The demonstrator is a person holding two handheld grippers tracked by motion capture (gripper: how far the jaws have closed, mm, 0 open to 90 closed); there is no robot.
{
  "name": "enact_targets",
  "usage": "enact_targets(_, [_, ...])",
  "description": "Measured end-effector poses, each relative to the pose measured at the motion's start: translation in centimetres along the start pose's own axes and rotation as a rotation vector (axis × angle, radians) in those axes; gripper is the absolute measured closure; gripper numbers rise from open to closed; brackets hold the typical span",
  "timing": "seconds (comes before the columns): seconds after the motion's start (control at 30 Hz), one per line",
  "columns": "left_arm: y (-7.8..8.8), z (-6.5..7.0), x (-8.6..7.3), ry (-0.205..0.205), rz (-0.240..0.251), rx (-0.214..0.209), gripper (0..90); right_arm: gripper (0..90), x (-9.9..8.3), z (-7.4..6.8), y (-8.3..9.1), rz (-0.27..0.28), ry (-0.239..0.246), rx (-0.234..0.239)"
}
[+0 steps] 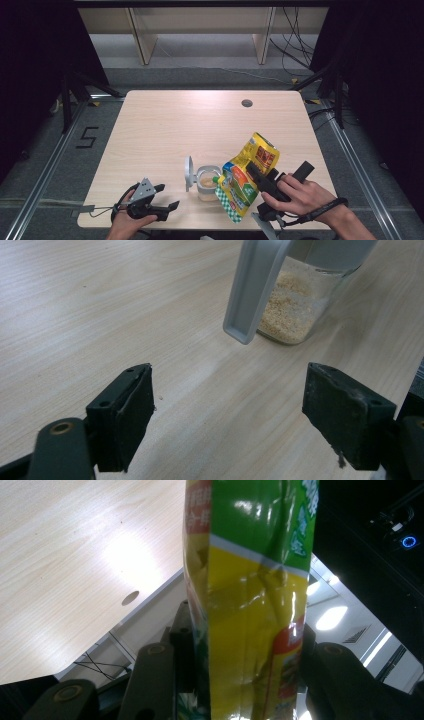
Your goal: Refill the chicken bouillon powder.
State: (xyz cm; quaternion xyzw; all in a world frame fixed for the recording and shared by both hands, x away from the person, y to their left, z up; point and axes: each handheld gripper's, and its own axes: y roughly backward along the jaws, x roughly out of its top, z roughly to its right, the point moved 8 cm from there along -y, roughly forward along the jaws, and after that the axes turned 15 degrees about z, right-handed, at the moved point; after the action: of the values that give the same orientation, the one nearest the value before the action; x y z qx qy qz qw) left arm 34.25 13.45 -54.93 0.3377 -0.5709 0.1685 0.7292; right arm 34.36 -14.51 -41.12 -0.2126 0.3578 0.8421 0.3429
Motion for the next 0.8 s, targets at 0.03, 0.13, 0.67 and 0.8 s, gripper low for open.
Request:
enact_targets(0.03, [0.0, -0.1, 0.0, -0.007, -0.005, 0.001, 20.3, 61.7, 0.0, 0.0, 0.0, 0.000, 0.001, 0.000])
enact_targets(0.13, [0.0, -0.1, 0.0, -0.005, -0.004, 0.001, 20.3, 61.7, 0.0, 0.0, -0.1, -0.002, 0.008, -0.003])
enact_targets(0.67, [0.0, -0.1, 0.1, 0.001, 0.003, 0.001, 20.3, 63.0, 0.1, -0.6, -0.1, 0.013, -0.080, -0.049])
enact_targets(0.8, [0.2, -0.1, 0.0, -0.013, -0.010, 0.003, 20.3, 63.1, 0.5, -1.5, -0.4, 0.017, -0.206, -0.100])
